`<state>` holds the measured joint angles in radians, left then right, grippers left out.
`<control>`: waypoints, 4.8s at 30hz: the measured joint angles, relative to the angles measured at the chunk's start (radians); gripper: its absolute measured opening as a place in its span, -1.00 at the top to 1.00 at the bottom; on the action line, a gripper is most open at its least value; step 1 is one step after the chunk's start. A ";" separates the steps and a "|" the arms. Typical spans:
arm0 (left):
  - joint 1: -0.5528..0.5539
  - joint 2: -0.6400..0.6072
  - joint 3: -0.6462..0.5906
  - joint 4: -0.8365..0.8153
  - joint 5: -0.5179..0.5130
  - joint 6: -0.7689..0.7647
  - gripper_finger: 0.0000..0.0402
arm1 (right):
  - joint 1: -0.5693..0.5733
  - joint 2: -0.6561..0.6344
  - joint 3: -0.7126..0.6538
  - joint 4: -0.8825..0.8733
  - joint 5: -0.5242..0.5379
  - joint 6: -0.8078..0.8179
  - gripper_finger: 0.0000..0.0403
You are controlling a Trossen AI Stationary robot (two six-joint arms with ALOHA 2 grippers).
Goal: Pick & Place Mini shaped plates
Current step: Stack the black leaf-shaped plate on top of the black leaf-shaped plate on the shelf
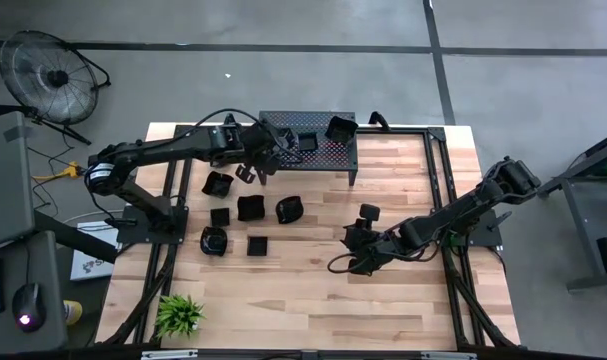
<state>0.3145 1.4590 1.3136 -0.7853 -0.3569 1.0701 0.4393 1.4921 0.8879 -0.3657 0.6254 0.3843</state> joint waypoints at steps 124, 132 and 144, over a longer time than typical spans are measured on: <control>0.034 -0.047 0.001 -0.071 0.024 -0.001 -0.11 | 0.000 0.000 0.000 -0.016 -0.073 -0.032 0.20; -0.095 -0.122 0.002 -0.187 0.043 -0.197 -0.11 | 0.000 0.000 0.000 -0.062 -0.136 -0.060 0.18; -0.381 -0.146 -0.138 -0.232 0.002 -0.466 -0.11 | -0.001 0.093 0.000 0.161 -0.220 -0.451 0.18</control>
<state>-0.0664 1.3134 1.1758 -1.0176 -0.3554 0.6041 0.4385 1.5851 0.8879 -0.2044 0.4054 -0.0667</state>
